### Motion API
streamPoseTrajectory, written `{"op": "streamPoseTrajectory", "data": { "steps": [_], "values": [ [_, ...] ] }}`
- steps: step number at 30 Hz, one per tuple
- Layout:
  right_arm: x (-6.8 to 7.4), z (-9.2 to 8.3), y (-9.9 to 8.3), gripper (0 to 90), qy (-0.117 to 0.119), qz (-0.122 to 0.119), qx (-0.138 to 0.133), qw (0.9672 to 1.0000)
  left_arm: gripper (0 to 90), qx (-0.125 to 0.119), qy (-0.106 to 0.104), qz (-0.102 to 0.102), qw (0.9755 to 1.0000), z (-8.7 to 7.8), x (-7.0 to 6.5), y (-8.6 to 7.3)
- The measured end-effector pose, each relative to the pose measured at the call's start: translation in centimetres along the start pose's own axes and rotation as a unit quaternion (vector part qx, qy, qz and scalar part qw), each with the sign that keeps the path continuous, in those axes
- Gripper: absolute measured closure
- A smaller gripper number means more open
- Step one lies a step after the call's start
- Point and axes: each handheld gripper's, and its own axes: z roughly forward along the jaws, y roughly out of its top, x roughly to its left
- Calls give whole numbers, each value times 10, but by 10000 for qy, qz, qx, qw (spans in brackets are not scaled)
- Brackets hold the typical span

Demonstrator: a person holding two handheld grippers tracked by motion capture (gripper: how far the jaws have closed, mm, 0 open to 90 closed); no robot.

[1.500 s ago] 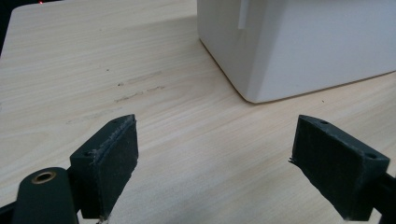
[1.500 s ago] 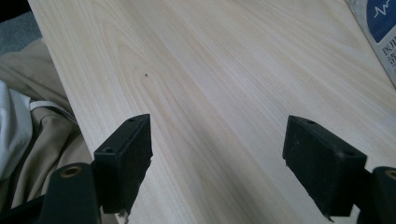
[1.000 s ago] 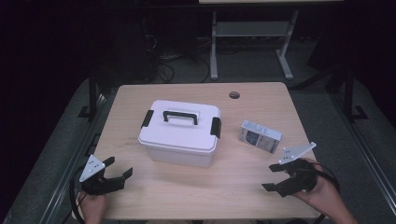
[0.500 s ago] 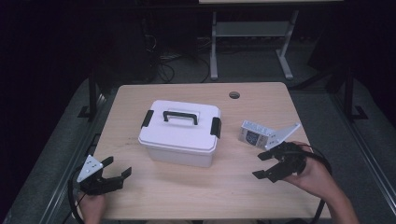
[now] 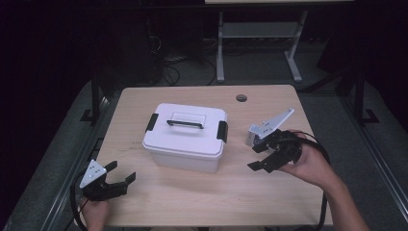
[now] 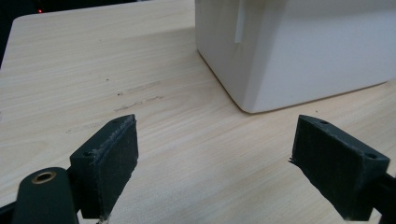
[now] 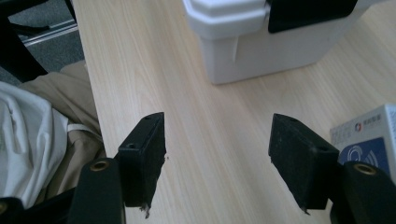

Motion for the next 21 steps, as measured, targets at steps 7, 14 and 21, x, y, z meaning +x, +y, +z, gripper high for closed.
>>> {"op": "streamPoseTrajectory", "data": {
  "steps": [7, 14, 21],
  "values": [
    [-4, 0, 12, 360, 84, -15, -111, 9999, 137, -20, -4, -11, 10000, -1, 1, 0],
    [-5, 4, 24, 362, 125, -62, -61, 9999, 137, -21, -6, 3, 10000, -1, 0, 0],
    [-8, 6, 42, 365, 153, -181, -40, 9997, 137, -26, -4, -3, 10000, -1, 1, 0]
  ]
}}
